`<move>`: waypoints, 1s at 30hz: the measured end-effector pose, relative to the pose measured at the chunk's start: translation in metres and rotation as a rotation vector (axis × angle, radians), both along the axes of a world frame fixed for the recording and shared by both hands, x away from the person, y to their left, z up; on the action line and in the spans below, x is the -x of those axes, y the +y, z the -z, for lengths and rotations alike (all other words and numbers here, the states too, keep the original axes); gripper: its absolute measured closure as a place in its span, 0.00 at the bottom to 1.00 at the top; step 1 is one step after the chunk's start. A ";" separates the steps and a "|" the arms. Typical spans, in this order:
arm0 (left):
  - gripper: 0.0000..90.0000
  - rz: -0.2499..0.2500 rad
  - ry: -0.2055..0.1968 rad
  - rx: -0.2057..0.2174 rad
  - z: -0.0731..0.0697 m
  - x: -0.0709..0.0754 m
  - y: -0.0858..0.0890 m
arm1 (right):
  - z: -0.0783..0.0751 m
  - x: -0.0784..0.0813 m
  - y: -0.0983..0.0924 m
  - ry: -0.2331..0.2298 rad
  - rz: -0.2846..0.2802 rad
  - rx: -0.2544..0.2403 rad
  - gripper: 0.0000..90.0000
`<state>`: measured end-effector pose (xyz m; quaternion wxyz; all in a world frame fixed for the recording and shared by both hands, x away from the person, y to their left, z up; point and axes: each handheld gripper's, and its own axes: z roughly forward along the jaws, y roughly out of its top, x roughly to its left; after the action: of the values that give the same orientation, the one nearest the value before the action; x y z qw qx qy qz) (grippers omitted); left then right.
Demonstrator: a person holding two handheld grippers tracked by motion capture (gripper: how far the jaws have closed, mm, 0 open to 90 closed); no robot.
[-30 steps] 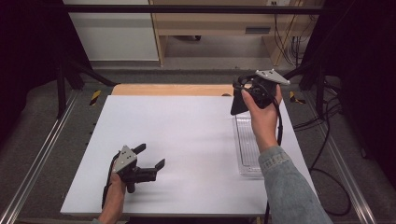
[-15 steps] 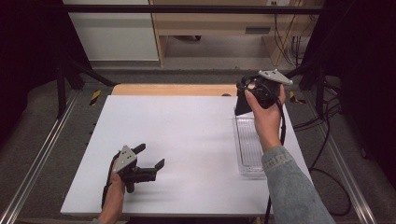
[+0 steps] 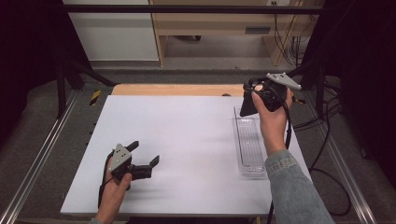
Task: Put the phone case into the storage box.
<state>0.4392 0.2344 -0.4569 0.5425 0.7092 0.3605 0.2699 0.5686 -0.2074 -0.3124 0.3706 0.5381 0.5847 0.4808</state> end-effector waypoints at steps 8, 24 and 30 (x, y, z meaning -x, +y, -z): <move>0.02 0.005 0.001 -0.007 0.000 0.000 0.002 | 0.015 -0.014 -0.005 0.031 0.039 0.000 0.16; 0.03 0.013 0.008 -0.018 0.000 -0.001 0.001 | 0.050 -0.044 0.015 0.054 0.124 0.047 0.16; 0.03 0.013 0.009 -0.014 0.000 -0.001 0.002 | 0.062 -0.054 0.019 0.072 0.142 0.057 0.16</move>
<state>0.4403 0.2360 -0.4571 0.5375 0.7165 0.3563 0.2660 0.6226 -0.1880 -0.3743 0.3977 0.5844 0.5713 0.4171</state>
